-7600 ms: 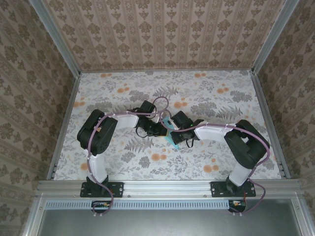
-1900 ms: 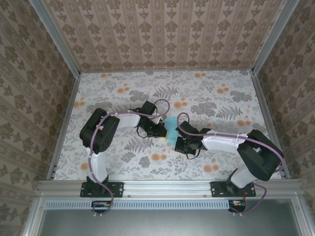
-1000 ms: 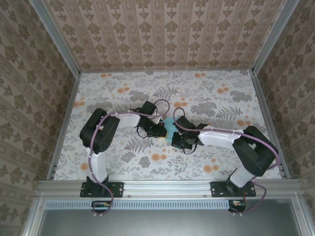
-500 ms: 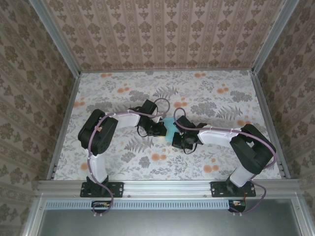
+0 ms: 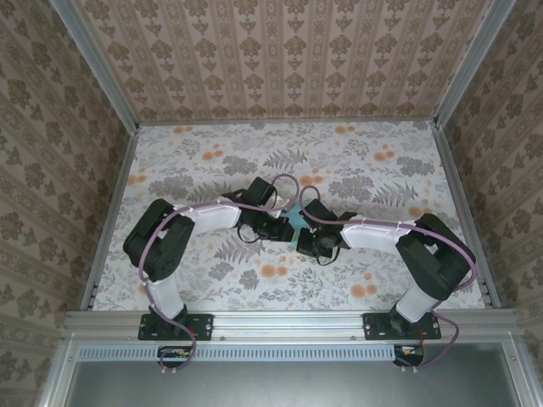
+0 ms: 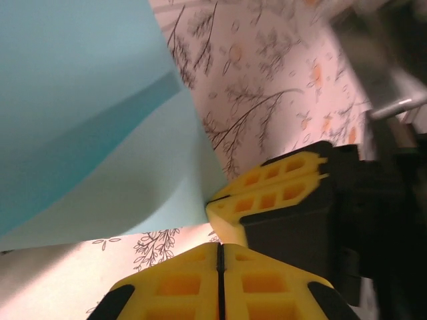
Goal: Fold a paper plane with a square sheet of paper (fold left side to right side)
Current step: Third fold the triangle at the center of the table.
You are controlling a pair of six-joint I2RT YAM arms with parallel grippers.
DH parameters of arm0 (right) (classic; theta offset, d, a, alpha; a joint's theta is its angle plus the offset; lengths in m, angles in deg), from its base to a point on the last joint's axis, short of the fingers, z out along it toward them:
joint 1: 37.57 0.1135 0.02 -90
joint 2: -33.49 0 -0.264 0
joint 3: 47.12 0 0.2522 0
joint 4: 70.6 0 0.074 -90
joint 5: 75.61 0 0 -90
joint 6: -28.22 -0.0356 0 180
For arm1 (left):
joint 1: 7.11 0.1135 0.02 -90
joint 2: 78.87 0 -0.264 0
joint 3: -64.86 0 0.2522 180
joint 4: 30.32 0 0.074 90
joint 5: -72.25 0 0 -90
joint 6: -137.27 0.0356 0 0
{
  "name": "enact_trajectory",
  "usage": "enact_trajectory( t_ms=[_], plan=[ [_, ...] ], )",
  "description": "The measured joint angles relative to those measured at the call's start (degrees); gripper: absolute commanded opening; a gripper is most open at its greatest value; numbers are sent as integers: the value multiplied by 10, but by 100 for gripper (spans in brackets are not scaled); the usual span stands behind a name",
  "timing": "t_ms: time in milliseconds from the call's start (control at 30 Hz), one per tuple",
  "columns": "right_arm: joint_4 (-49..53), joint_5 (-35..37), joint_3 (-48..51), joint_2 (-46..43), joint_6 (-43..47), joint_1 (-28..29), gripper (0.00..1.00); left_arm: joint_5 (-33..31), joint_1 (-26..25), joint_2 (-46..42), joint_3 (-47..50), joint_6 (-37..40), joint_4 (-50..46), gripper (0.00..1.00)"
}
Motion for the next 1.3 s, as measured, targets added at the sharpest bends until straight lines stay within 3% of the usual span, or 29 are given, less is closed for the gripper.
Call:
enact_trajectory(
  t_ms=[233, 1300],
  plan=[
    [1, -3, -2, 2, 2, -2, 0, 6, 0, 45, -2, 0, 1, 8],
    [4, -9, -7, 7, 15, -3, 0, -29, 4, 72, -43, 52, -35, 6]
  ],
)
